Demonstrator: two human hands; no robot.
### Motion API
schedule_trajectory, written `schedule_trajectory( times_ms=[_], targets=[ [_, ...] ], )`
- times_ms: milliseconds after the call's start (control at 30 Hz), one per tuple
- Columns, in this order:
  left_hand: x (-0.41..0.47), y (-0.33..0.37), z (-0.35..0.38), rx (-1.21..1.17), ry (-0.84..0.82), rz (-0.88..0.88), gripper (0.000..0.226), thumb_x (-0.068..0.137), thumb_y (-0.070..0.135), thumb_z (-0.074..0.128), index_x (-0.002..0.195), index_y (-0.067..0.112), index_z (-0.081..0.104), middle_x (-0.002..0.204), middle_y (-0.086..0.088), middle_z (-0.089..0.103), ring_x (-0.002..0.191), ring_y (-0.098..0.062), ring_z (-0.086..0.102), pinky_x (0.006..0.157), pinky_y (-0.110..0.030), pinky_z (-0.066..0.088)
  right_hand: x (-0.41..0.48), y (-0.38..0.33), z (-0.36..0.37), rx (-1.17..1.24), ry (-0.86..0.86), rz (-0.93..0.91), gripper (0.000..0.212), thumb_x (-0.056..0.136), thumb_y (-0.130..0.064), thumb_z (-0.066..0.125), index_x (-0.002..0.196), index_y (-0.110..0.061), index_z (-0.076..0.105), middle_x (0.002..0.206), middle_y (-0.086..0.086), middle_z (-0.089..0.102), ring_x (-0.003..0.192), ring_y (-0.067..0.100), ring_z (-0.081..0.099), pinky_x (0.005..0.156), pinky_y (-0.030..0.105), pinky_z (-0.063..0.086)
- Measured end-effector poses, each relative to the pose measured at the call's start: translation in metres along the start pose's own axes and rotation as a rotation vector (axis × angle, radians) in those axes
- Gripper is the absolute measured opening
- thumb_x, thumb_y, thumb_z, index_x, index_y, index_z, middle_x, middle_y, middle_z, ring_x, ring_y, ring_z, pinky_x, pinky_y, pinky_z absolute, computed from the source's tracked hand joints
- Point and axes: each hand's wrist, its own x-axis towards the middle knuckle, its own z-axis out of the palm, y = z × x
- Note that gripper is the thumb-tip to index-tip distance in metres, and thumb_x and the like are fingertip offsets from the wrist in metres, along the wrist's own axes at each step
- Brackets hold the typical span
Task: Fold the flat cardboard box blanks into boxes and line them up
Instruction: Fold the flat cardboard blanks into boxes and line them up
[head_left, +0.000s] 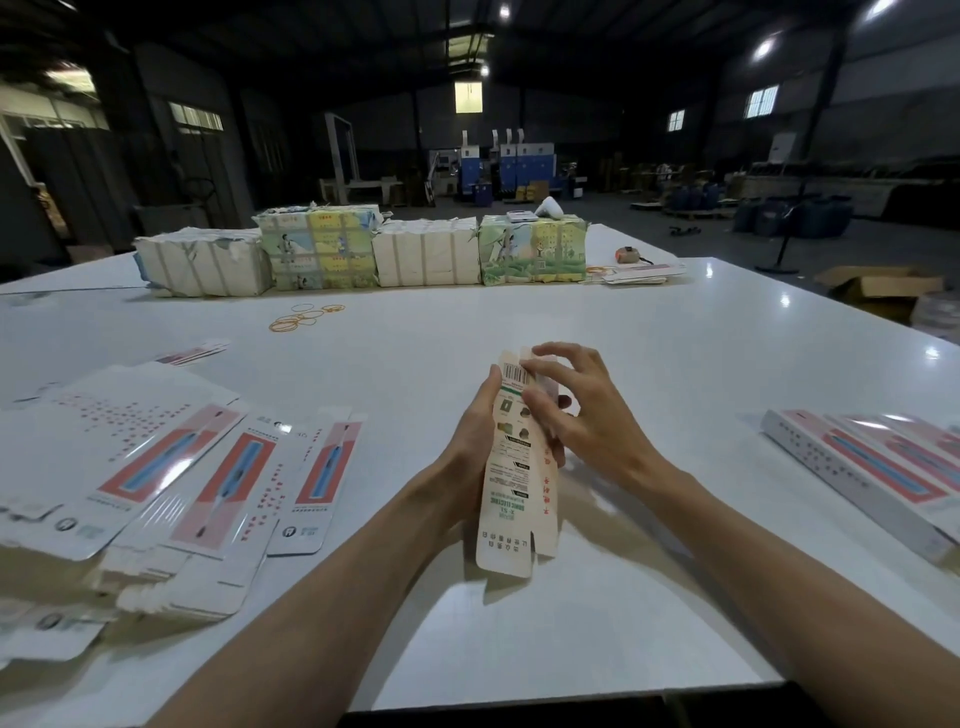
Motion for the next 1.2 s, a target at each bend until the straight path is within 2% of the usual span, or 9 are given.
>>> schedule_trajectory(
  times_ms=[100,200,333,467,567,733,967,1067,1200],
  targets=[
    [0.001,-0.002,-0.002,0.030,0.004,-0.039,0.079,0.101,0.077,0.037,0.116,0.007,0.071,0.100,-0.025,0.070,0.084,-0.040,0.067,0.078,-0.044,0.057,0.003,-0.002,-0.003,0.149,0.044,0.050,0.024,0.101,-0.025,0.069,0.121,-0.014,0.074,0.135,-0.006,0.056,0.132,0.013,0.046,0.081,0.018,0.056],
    [0.003,0.000,0.002,0.019,-0.014,-0.047,0.079,0.099,0.077,0.041,0.119,0.006,0.070,0.107,-0.022,0.071,0.087,-0.037,0.066,0.083,-0.046,0.056,0.007,-0.007,-0.010,0.330,0.113,0.196,0.012,0.099,-0.026,0.072,0.101,-0.016,0.077,0.132,-0.004,0.054,0.124,0.013,0.054,0.075,0.017,0.057],
    [0.004,0.006,0.006,0.004,-0.147,-0.058,0.078,0.101,0.075,0.041,0.118,0.005,0.071,0.108,-0.021,0.063,0.085,-0.033,0.064,0.081,-0.043,0.055,0.009,-0.013,-0.021,0.482,0.124,0.285,0.015,0.098,-0.023,0.074,0.089,-0.012,0.079,0.139,-0.007,0.052,0.115,0.010,0.060,0.063,0.022,0.058],
    [0.005,0.011,0.007,0.002,-0.242,-0.101,0.086,0.099,0.077,0.041,0.135,0.001,0.058,0.099,-0.015,0.061,0.080,-0.027,0.060,0.077,-0.037,0.053,0.009,-0.020,-0.029,0.632,0.081,0.324,0.022,0.098,-0.017,0.071,0.078,-0.013,0.080,0.140,-0.011,0.058,0.111,0.022,0.065,0.075,0.037,0.060],
    [0.005,0.012,0.008,-0.007,-0.294,-0.135,0.085,0.098,0.077,0.041,0.134,0.001,0.054,0.095,-0.011,0.059,0.076,-0.023,0.057,0.072,-0.033,0.051,0.009,-0.024,-0.033,0.692,0.050,0.337,0.025,0.098,-0.014,0.069,0.076,-0.008,0.078,0.138,-0.008,0.059,0.110,0.026,0.065,0.077,0.043,0.054],
    [0.005,0.020,0.006,0.074,-0.338,-0.112,0.084,0.098,0.077,0.038,0.130,0.000,0.057,0.094,-0.011,0.062,0.075,-0.023,0.060,0.070,-0.032,0.054,0.009,-0.031,-0.040,0.754,-0.002,0.335,0.028,0.099,-0.013,0.067,0.073,-0.008,0.077,0.137,-0.001,0.057,0.106,0.026,0.065,0.067,0.035,0.051],
    [0.006,0.025,0.006,0.150,-0.327,-0.051,0.076,0.099,0.072,0.038,0.119,0.002,0.059,0.089,-0.012,0.062,0.066,-0.022,0.061,0.063,-0.030,0.055,0.008,-0.035,-0.042,0.807,-0.011,0.300,0.022,0.096,-0.015,0.064,0.087,0.004,0.070,0.140,0.010,0.050,0.110,0.030,0.060,0.068,0.022,0.053],
    [0.005,0.024,0.006,0.161,-0.279,-0.023,0.075,0.099,0.073,0.041,0.117,0.004,0.063,0.089,-0.011,0.065,0.066,-0.023,0.064,0.062,-0.031,0.057,0.009,-0.032,-0.039,0.835,-0.013,0.303,0.026,0.091,-0.023,0.067,0.088,0.003,0.072,0.147,0.006,0.049,0.115,0.027,0.062,0.074,0.026,0.055],
    [0.003,0.019,0.006,0.152,-0.118,0.018,0.071,0.099,0.073,0.047,0.119,0.008,0.067,0.093,-0.012,0.070,0.069,-0.025,0.067,0.063,-0.034,0.058,0.010,-0.021,-0.033,0.885,0.026,0.329,0.015,0.090,-0.023,0.070,0.088,-0.009,0.075,0.149,0.000,0.052,0.132,0.030,0.056,0.095,0.036,0.054]
  ],
)
